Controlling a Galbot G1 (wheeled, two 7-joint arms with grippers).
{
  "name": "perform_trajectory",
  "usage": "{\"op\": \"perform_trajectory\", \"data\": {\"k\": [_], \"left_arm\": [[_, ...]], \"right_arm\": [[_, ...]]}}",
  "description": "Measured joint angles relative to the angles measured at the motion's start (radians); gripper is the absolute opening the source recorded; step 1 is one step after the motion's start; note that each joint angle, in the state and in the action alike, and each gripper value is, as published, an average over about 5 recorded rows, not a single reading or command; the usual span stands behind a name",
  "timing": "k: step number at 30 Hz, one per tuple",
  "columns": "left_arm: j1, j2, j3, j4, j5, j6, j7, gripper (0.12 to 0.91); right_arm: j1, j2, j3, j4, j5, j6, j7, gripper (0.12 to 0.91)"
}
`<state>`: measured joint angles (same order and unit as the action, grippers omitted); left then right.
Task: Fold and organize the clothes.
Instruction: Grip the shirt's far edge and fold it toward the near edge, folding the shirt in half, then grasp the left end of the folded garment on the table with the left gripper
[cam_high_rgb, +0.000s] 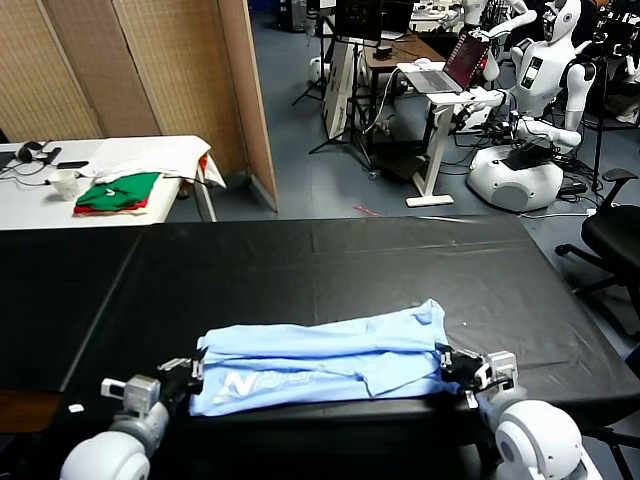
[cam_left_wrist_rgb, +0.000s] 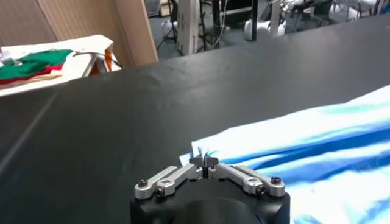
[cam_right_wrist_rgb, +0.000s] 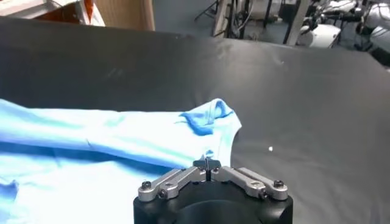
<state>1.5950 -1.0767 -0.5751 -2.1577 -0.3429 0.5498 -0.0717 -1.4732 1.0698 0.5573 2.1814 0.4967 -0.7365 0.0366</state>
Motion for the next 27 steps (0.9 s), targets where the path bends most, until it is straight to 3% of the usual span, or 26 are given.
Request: {"op": "perform_trajectory", "data": {"k": [2, 4, 8, 13, 16, 20, 27], "left_arm": [[0.013, -0.011, -0.006, -0.014, 0.006, 0.007, -0.012, 0.19], [0.03, -0.026, -0.01, -0.031, 0.019, 0.015, -0.023, 0.275], [0.073, -0.067, -0.016, -0.073, 0.072, 0.0, -0.036, 0.519], [0.081, -0.123, -0.022, -0.112, 0.04, -0.05, -0.103, 0.819], [0.04, -0.147, -0.018, -0.103, -0.031, -0.034, -0.134, 0.894], [-0.026, -0.165, -0.015, -0.058, -0.138, -0.003, -0.171, 0.906], [-0.085, -0.168, 0.0, 0.021, -0.19, 0.007, -0.156, 0.907]], "right_arm": [[-0.007, 0.004, 0.017, 0.021, 0.015, 0.0, 0.001, 0.241], [-0.006, 0.009, 0.034, 0.038, 0.032, 0.0, 0.011, 0.35], [0.025, 0.028, 0.043, 0.026, 0.025, 0.034, 0.044, 0.596], [0.106, 0.059, 0.016, -0.07, -0.002, 0.121, 0.067, 0.86], [0.159, 0.078, -0.004, -0.136, -0.013, 0.145, 0.064, 0.901], [0.214, 0.089, -0.026, -0.213, -0.022, 0.162, 0.05, 0.906], [0.265, 0.099, -0.06, -0.3, -0.022, 0.171, 0.03, 0.907]]}}
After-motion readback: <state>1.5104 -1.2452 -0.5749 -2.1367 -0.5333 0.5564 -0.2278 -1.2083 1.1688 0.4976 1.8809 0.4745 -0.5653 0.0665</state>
